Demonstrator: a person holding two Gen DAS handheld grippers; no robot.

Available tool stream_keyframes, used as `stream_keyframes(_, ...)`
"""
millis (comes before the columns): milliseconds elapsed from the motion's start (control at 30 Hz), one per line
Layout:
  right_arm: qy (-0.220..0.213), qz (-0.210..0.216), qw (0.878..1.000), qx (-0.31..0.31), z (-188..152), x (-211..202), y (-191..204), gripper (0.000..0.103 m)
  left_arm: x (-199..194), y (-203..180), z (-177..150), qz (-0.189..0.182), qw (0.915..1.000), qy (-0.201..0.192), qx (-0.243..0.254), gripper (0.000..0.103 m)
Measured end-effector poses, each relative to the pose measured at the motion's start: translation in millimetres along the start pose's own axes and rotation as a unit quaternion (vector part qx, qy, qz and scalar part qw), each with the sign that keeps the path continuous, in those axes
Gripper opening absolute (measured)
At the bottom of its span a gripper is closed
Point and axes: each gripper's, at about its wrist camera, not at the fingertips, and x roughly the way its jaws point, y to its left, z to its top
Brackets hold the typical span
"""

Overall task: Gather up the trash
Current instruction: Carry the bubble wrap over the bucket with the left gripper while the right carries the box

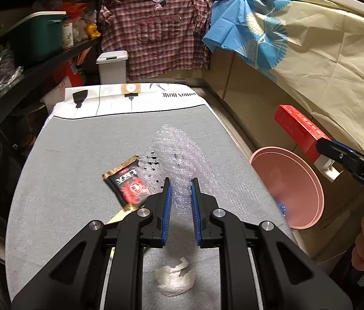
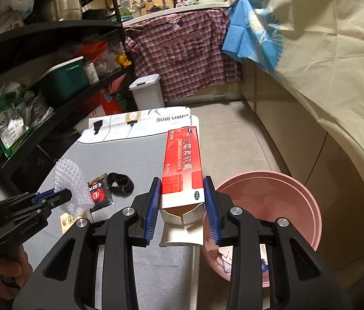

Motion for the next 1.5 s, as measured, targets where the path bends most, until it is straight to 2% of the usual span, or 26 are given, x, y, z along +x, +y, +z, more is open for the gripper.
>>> stream_keyframes(633,-0.020,-0.042,0.998,0.034,18.8,-21.4,-54.5,0.034,18.6,-47.2,10.7,-0.028,0.9993,0.004,0.024,0.015)
stream_keyframes(1067,-0.029,-0.069,0.996,0.041,41.3,-49.6,-103.2,0.034,23.0,-88.9,19.5,-0.074,0.9964,-0.001,0.041,0.015)
stream_keyframes(1300,-0.010,-0.080,0.996,0.037,27.7,-37.4,-111.7,0.034,29.1,-118.1,27.4,-0.111,0.9919,-0.005,0.062,0.015)
stream_keyframes(1433,0.011,-0.081,0.996,0.047,13.2,-24.0,-121.4,0.034,36.3,-130.6,28.7,-0.121,0.9902,0.000,0.069,0.015)
stream_keyframes(1500,0.009,-0.083,0.995,0.050,11.9,-24.0,-124.5,0.034,40.6,-137.2,28.9,-0.123,0.9895,0.003,0.076,0.015)
